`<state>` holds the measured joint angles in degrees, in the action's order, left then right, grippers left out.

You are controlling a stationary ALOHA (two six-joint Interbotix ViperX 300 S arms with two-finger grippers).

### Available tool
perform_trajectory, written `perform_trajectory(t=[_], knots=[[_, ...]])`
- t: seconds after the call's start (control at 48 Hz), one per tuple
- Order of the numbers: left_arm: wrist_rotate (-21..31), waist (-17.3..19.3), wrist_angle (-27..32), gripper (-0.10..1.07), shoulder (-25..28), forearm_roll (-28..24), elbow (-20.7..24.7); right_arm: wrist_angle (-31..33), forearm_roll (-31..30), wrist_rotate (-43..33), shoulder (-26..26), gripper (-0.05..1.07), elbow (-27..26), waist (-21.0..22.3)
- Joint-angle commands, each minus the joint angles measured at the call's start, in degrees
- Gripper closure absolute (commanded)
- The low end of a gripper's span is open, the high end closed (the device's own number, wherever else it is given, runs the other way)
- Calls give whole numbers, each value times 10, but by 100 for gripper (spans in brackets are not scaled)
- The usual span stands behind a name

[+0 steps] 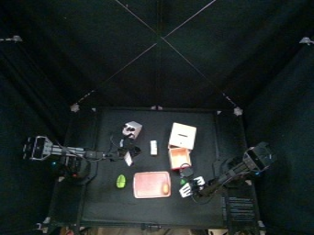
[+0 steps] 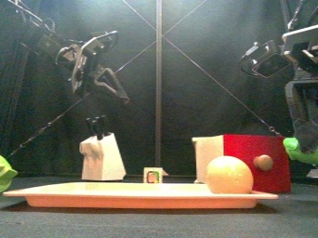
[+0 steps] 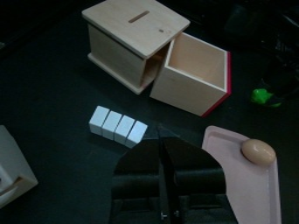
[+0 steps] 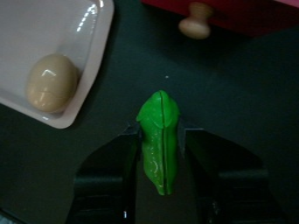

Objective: Put pea right of plate

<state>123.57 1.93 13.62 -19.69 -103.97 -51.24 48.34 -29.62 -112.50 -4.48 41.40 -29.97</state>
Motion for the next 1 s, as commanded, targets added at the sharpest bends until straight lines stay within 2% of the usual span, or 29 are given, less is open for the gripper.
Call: perform_trajectory(t=[0.0,0.292,0.5,0.979], knots=[[-1,-2,1,68,-1,1,7,0,7,-2,-3,40,-14,3],[-1,-2,0,68,-1,1,5,-1,38,-1,25,40,-25,6],[-1,-3,0,68,-1,1,4,-1,32,3,41,39,-33,7],[-2,-2,0,68,-1,4,2,9,21,3,44,23,-40,9]])
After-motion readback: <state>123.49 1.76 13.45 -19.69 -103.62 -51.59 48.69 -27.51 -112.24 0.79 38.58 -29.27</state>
